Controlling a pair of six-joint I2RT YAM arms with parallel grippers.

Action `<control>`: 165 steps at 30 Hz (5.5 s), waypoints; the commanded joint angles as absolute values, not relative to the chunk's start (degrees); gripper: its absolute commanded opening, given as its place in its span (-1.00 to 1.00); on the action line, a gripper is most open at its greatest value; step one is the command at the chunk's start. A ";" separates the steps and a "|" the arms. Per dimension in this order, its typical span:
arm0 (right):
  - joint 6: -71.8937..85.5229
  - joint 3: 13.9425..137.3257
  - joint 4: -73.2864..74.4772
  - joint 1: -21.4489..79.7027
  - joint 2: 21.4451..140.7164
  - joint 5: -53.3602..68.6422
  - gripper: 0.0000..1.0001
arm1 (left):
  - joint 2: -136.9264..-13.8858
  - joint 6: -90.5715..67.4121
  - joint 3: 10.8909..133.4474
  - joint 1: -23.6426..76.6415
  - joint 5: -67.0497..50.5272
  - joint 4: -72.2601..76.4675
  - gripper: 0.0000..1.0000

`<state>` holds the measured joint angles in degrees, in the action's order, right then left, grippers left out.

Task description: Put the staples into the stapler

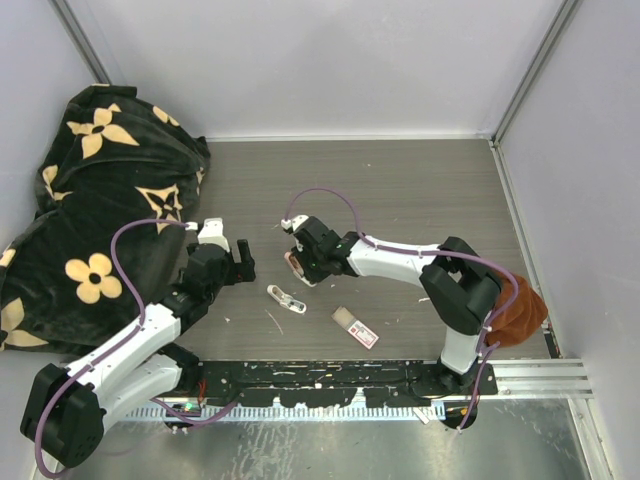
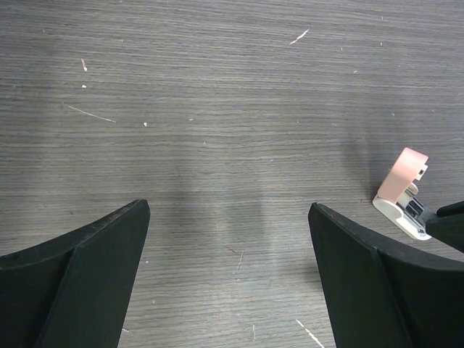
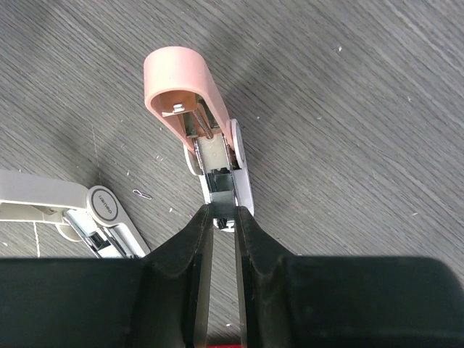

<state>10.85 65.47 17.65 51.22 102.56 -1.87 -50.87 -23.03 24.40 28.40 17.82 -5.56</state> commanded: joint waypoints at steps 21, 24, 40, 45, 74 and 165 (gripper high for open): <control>10.03 68.36 17.05 50.98 102.70 -3.69 -0.36 | -50.69 -22.15 24.87 28.36 18.72 -2.29 0.88; 9.93 68.42 17.05 50.98 102.51 -3.60 -0.33 | -50.64 -22.15 24.79 28.31 18.72 -2.29 0.88; 11.87 64.59 15.11 50.98 92.74 -5.54 -0.03 | -47.52 -21.89 23.66 28.31 19.62 -2.24 0.88; 13.55 57.70 11.88 50.90 85.40 -6.77 0.08 | -47.70 -22.09 23.77 28.30 18.17 -2.08 0.88; 6.97 34.47 -28.06 63.19 86.98 -2.92 -0.03 | -46.95 -40.44 25.93 28.35 -10.73 -13.77 0.90; 5.90 30.39 -35.08 64.44 86.56 -5.89 0.35 | -48.47 -45.48 23.38 32.35 -11.45 -6.81 0.97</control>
<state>4.75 31.73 -32.51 64.40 92.36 -5.45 -50.46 -45.60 20.60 33.52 -13.98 -2.90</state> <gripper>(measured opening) 0.592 0.983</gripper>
